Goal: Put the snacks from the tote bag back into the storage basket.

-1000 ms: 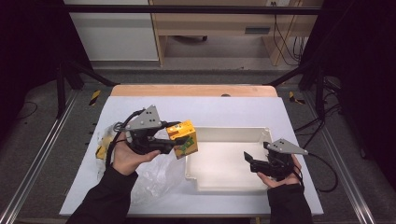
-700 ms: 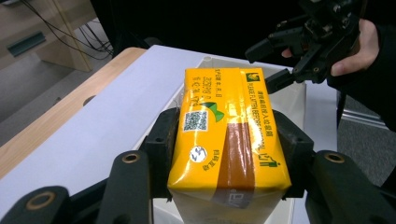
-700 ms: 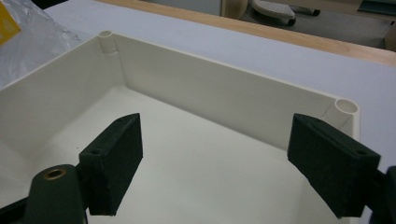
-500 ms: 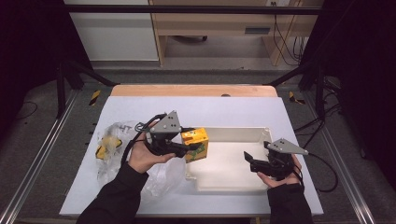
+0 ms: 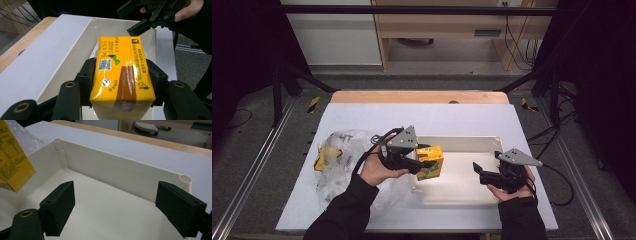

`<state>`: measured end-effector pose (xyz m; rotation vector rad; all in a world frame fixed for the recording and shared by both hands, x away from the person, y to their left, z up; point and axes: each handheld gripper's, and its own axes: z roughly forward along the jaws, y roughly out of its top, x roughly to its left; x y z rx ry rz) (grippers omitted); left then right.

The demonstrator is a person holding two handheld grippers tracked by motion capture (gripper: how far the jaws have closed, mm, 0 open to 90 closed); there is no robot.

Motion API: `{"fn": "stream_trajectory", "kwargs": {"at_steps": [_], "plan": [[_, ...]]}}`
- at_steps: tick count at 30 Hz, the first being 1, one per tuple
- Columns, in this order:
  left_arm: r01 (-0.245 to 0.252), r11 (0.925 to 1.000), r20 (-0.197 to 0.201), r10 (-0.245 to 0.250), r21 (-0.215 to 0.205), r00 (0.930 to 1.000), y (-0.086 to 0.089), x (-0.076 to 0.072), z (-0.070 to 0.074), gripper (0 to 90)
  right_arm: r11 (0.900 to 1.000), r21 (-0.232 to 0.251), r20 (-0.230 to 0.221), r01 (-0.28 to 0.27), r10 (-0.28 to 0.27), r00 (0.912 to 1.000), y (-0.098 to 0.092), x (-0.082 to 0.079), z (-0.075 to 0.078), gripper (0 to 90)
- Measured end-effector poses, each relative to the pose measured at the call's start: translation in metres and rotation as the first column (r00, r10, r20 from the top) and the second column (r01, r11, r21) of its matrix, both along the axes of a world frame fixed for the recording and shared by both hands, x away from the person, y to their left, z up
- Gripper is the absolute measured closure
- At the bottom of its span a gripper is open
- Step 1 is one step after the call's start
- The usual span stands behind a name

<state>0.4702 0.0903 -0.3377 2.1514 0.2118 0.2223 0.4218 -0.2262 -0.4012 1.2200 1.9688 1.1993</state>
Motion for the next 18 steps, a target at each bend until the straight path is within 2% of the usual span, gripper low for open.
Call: {"fn": "stream_trajectory", "kwargs": {"at_steps": [18], "plan": [[0.060,0.9980,-0.036,-0.059,0.021,0.9976,-0.007,0.005,-0.031,50.3,1.000,-0.002,-0.006,0.000,0.000,1.0000,0.001,0.000,-0.002,16.2]]}}
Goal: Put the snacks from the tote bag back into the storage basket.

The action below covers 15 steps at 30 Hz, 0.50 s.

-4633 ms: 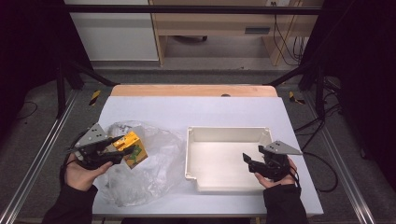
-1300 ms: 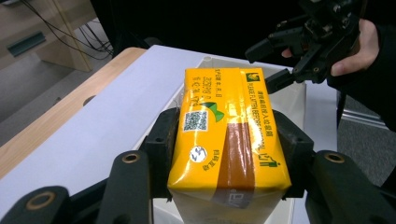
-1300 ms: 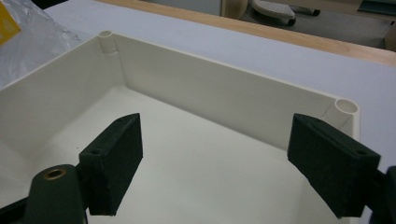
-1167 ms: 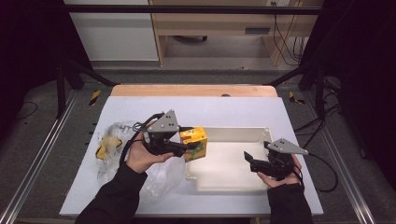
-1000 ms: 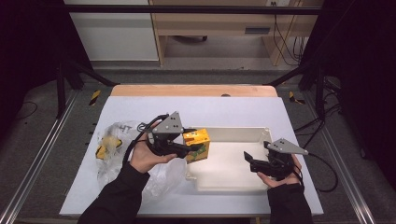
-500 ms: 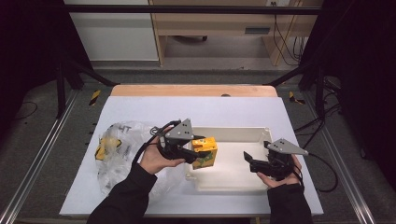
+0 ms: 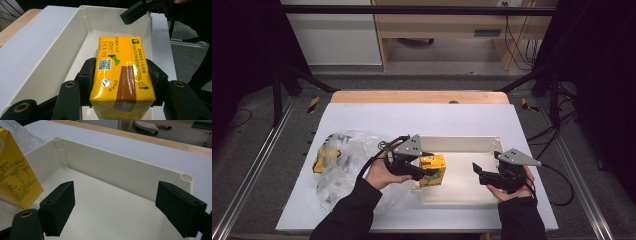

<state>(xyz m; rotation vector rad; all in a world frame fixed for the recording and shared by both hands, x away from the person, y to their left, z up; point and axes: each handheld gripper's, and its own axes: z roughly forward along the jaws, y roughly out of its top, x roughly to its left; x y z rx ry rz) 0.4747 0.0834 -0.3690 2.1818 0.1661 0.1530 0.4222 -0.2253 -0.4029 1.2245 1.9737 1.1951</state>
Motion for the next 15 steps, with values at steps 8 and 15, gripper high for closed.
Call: {"fn": "stream_trajectory", "kwargs": {"at_steps": [8,15], "plan": [[0.013,0.9999,-0.022,-0.013,0.004,0.9997,0.002,0.003,-0.012,50.3,1.000,-0.002,-0.001,0.000,0.000,1.0000,0.000,0.000,0.000,16.3],[0.015,0.9997,-0.028,-0.014,0.021,0.9995,0.004,0.006,-0.022,50.3,1.000,-0.004,0.001,0.000,0.000,1.0000,-0.001,0.001,-0.001,16.4]]}}
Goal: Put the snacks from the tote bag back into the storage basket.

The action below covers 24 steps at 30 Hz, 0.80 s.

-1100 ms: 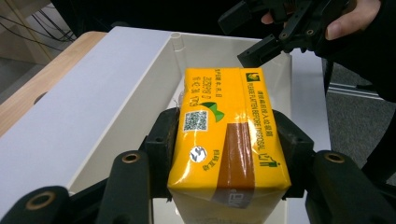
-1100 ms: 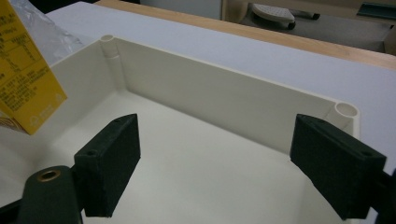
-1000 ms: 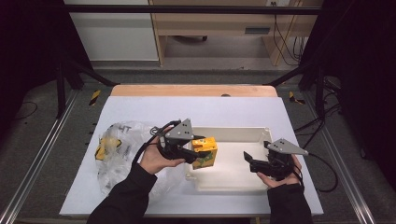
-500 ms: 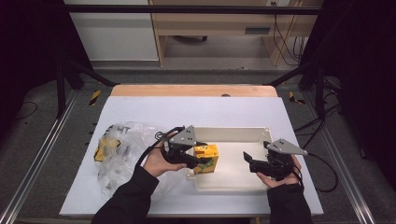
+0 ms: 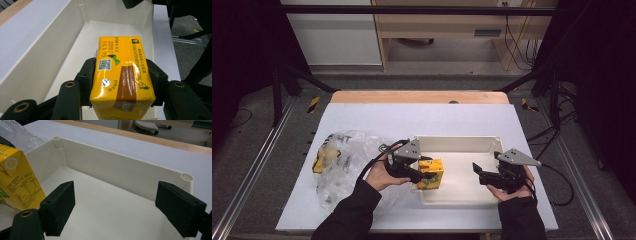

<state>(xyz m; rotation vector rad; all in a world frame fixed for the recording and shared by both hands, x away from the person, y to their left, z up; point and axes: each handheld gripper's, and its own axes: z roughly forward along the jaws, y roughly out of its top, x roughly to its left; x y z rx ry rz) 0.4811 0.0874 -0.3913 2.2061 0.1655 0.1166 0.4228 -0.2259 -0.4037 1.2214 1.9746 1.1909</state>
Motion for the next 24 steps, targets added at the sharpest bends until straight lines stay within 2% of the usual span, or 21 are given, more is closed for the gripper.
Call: {"fn": "stream_trajectory", "kwargs": {"at_steps": [4,12,21,24], "plan": [[-0.001,1.0000,-0.010,0.001,-0.003,0.9999,0.001,0.001,-0.005,50.3,1.000,-0.001,0.001,-0.001,0.001,1.0000,0.000,0.000,0.000,16.5],[0.009,1.0000,-0.006,-0.009,0.002,0.9999,0.000,0.002,-0.010,50.3,1.000,0.001,-0.003,0.001,-0.001,1.0000,0.000,0.000,0.000,16.5],[0.001,0.9996,0.004,-0.001,0.029,1.0000,-0.002,0.003,-0.019,50.2,1.000,0.000,-0.003,0.002,-0.002,1.0000,0.000,0.000,0.000,16.5],[0.001,0.9998,-0.003,-0.001,0.019,1.0000,-0.001,0.004,-0.019,50.2,1.000,-0.001,-0.004,0.001,-0.001,1.0000,0.000,0.000,0.000,16.5]]}}
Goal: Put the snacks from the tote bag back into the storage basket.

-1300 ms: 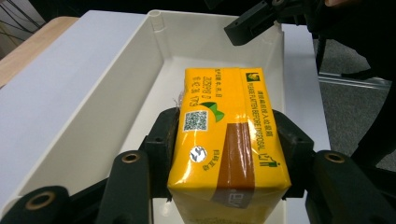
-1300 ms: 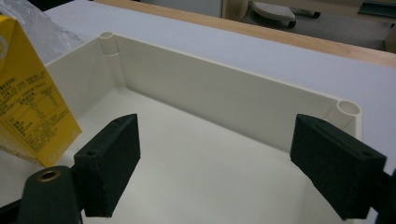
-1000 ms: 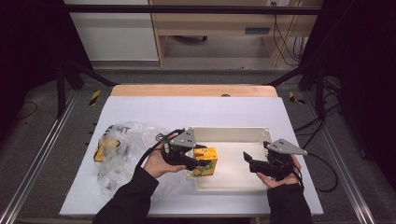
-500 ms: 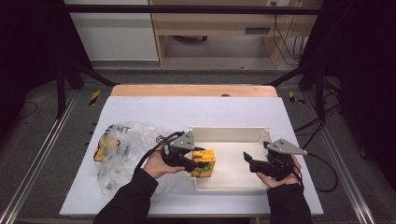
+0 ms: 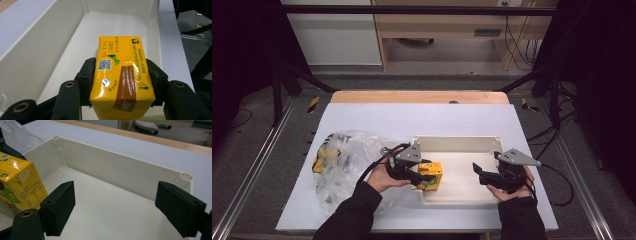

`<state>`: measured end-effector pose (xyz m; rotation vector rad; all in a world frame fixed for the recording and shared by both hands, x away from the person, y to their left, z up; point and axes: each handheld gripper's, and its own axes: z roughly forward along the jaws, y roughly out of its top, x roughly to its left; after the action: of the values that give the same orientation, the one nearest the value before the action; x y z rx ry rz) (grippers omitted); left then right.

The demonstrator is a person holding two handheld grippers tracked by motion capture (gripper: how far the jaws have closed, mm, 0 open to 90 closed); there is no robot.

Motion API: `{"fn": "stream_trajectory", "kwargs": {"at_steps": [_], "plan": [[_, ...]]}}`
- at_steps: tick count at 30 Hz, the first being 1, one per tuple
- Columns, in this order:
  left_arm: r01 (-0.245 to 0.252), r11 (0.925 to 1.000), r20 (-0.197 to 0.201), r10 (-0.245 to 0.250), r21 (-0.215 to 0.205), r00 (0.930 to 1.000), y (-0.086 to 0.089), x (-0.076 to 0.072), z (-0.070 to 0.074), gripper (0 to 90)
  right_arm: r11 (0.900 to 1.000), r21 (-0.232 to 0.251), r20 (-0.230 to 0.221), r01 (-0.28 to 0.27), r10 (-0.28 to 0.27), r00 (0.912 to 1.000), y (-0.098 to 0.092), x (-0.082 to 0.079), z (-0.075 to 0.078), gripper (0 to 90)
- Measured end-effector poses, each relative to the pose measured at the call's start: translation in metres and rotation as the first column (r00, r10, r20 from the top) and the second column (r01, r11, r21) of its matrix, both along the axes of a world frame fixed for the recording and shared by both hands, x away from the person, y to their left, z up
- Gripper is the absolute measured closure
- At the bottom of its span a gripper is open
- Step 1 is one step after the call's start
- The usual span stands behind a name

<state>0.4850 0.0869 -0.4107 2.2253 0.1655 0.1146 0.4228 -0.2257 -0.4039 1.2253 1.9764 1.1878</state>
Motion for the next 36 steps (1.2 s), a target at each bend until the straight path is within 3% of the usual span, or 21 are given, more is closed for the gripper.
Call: {"fn": "stream_trajectory", "kwargs": {"at_steps": [14,21,22,26,28,32,33,35,36], "plan": [[0.000,0.9999,-0.022,0.001,0.012,0.9997,0.002,0.000,0.001,47.0,1.000,-0.001,-0.001,-0.001,0.001,1.0000,0.001,0.000,-0.001,16.5],[-0.023,0.9992,-0.026,0.022,-0.034,0.9994,0.001,-0.002,0.009,39.1,1.000,-0.002,-0.001,0.000,0.000,1.0000,0.001,0.001,-0.001,16.6],[-0.042,0.9973,-0.024,0.041,-0.060,0.9989,0.003,-0.004,0.015,37.4,1.000,-0.004,-0.002,0.001,-0.001,1.0000,0.001,0.000,-0.001,16.6],[-0.077,0.9941,-0.006,0.076,-0.076,0.9971,0.007,-0.008,0.023,33.9,1.000,-0.003,0.001,0.001,-0.001,1.0000,0.001,0.000,0.000,16.5],[-0.105,0.9900,-0.006,0.105,-0.094,0.9945,0.011,-0.010,0.027,33.1,1.000,-0.003,0.001,0.002,-0.002,1.0000,0.001,0.000,0.000,16.4],[-0.182,0.9757,0.012,0.185,-0.122,0.9827,0.027,-0.018,0.038,29.6,1.000,-0.001,0.003,0.006,-0.006,1.0000,0.000,0.000,0.000,15.7],[-0.182,0.9757,0.012,0.185,-0.122,0.9827,0.027,-0.018,0.038,29.4,1.000,-0.001,0.003,0.006,-0.006,1.0000,0.000,0.000,0.000,15.7],[-0.224,0.9664,0.013,0.227,-0.127,0.9738,0.036,-0.021,0.041,29.4,1.000,0.001,0.009,0.008,-0.008,0.9999,-0.001,0.000,0.000,15.5],[-0.253,0.9581,0.020,0.258,-0.134,0.9660,0.046,-0.025,0.044,28.0,1.000,0.004,0.008,0.011,-0.011,0.9999,-0.001,-0.001,0.001,15.5]]}}
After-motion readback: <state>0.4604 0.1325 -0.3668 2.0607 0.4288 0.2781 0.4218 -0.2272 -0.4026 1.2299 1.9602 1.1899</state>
